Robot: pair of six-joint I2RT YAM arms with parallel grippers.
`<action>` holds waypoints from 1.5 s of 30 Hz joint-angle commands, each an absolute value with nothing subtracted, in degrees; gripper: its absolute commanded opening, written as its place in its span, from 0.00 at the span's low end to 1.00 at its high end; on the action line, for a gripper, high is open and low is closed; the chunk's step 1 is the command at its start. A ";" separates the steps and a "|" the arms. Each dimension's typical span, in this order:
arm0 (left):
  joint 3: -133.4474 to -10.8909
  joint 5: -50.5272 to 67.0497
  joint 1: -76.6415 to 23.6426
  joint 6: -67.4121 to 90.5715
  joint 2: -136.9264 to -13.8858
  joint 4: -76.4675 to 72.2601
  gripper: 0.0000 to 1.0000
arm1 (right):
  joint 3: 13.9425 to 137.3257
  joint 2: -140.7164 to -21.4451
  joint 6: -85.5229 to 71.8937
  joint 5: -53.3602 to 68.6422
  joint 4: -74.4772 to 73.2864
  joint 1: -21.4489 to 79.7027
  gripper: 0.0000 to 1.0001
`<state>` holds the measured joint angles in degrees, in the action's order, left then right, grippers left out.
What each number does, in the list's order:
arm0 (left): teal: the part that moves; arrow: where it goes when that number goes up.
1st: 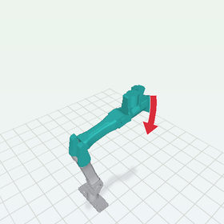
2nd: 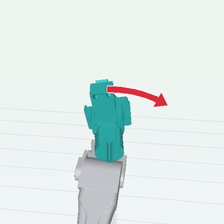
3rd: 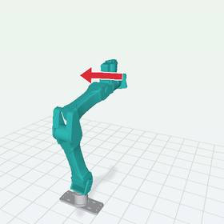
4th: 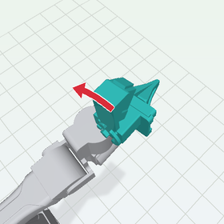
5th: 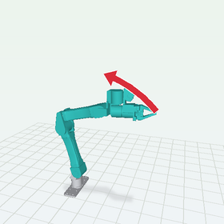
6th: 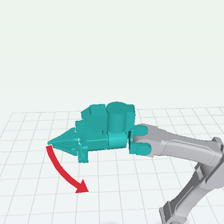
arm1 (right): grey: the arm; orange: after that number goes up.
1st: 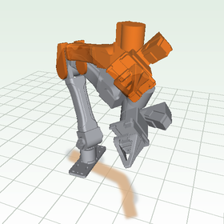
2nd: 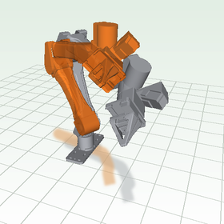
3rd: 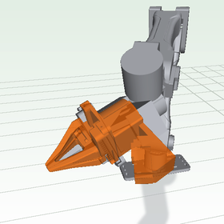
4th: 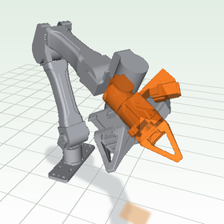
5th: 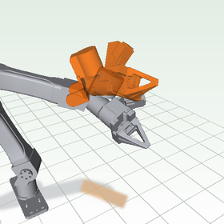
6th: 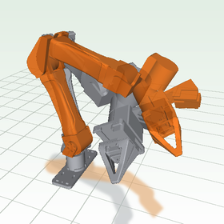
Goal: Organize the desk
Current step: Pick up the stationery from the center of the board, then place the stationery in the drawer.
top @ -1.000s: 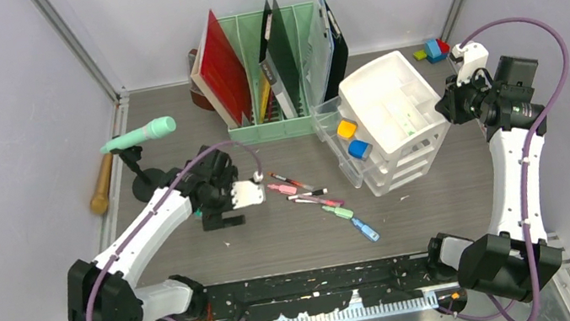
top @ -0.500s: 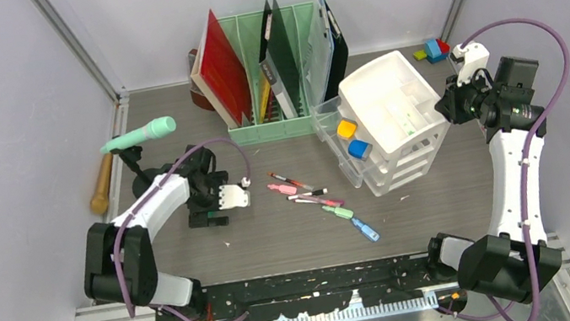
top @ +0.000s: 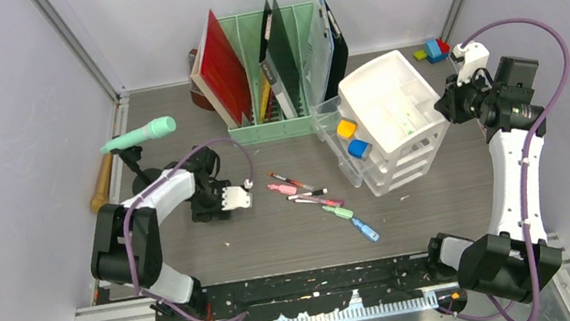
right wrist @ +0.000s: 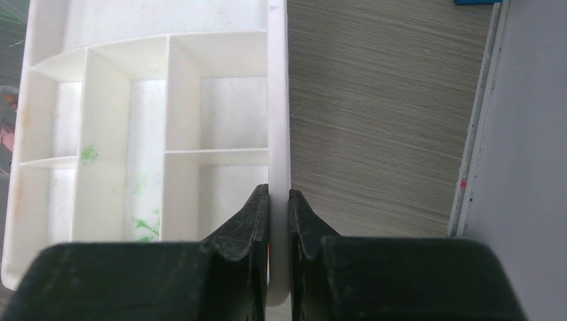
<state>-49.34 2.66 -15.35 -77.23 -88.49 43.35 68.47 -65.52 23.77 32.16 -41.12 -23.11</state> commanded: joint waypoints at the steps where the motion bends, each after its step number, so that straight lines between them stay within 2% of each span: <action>1: -52.20 5.53 -16.58 -71.73 -86.48 46.63 0.51 | 63.99 -69.43 24.52 33.44 -45.07 -22.25 0.15; 4: -56.16 8.14 -21.24 -63.05 -83.80 49.95 0.42 | 64.03 -69.51 23.97 33.67 -44.80 -22.28 0.15; 8: -63.13 8.20 -31.61 -51.11 -81.94 51.10 0.36 | 64.07 -69.36 23.26 34.25 -44.80 -22.24 0.15; 12: -74.60 8.72 -39.73 -41.28 -83.80 50.22 0.35 | 65.01 -69.62 23.12 33.71 -45.69 -22.26 0.15; 19: -96.86 12.34 -43.95 -23.31 -94.17 44.18 0.35 | 67.47 -70.61 21.94 34.24 -47.24 -22.22 0.15; 26: -106.26 16.56 -47.64 -10.53 -100.24 35.25 0.34 | 66.75 -70.79 20.50 34.15 -46.93 -22.14 0.15; 36: -116.70 14.81 -52.49 -5.13 -111.67 35.18 0.34 | 67.14 -70.66 19.83 33.21 -46.90 -22.07 0.15; 45: -115.32 4.38 -52.73 -9.42 -114.12 35.90 0.35 | 66.31 -69.68 20.33 33.31 -47.00 -22.11 0.15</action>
<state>-114.63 9.85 -52.95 -7.92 -114.87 37.17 69.84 -67.37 20.82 34.41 -41.36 -23.09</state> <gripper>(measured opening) 0.555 0.163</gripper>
